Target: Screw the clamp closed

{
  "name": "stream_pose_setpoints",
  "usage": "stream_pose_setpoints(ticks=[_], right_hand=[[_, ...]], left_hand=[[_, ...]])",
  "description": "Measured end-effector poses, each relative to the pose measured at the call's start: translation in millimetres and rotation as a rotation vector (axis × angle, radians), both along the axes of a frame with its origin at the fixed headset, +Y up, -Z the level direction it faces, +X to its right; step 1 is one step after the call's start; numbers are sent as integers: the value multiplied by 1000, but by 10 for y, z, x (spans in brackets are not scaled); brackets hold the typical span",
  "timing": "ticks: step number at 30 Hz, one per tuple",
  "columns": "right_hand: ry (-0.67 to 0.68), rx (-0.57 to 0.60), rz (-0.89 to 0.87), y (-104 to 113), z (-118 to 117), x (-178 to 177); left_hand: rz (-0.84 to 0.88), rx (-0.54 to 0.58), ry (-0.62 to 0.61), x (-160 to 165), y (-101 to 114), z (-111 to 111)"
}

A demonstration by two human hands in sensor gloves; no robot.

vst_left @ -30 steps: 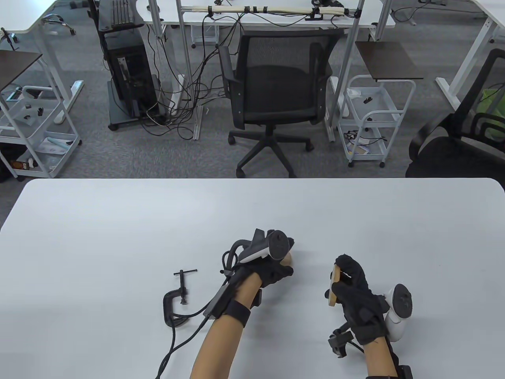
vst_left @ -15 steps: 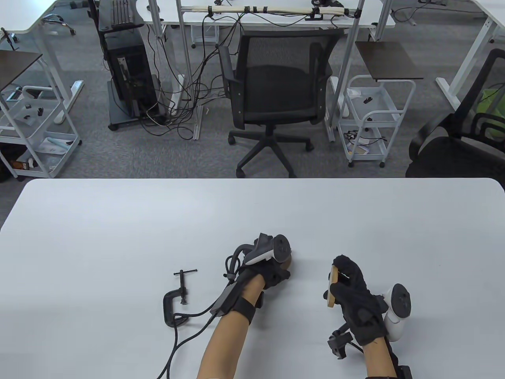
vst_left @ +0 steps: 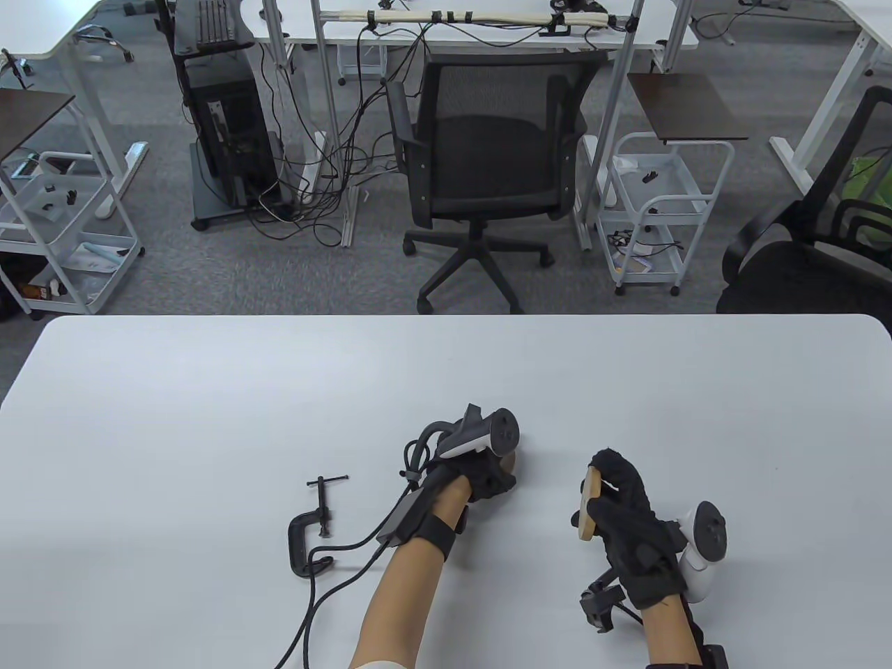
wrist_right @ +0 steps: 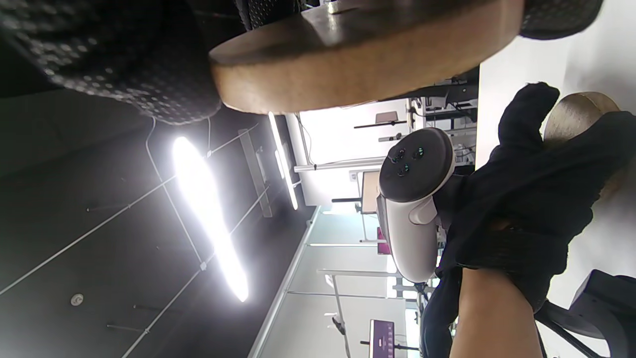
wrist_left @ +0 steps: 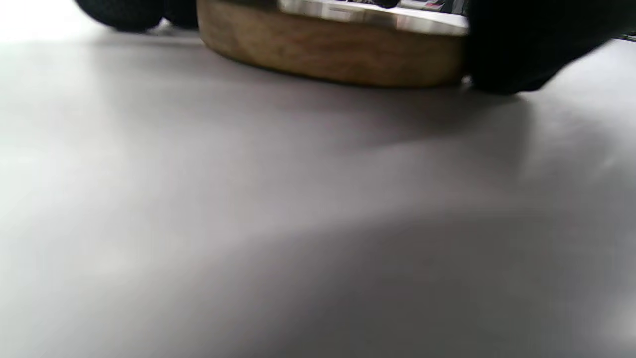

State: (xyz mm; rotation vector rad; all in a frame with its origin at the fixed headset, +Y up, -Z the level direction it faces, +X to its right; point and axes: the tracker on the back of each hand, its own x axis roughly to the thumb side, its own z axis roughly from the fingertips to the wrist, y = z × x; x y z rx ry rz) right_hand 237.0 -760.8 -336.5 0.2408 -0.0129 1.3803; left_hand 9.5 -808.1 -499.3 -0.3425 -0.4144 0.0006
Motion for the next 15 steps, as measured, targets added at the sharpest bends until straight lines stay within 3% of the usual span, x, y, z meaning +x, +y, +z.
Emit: stream_pose_setpoints(ticks=[7, 12, 15], right_hand=[[-10, 16, -5, 25, 10, 15], [-20, 2, -16, -7, 9, 13], [-13, 6, -6, -6, 11, -26]], left_hand=[[-13, 86, -32, -83, 88, 23], [116, 158, -68, -226, 333, 268], [168, 232, -103, -328, 506, 534]])
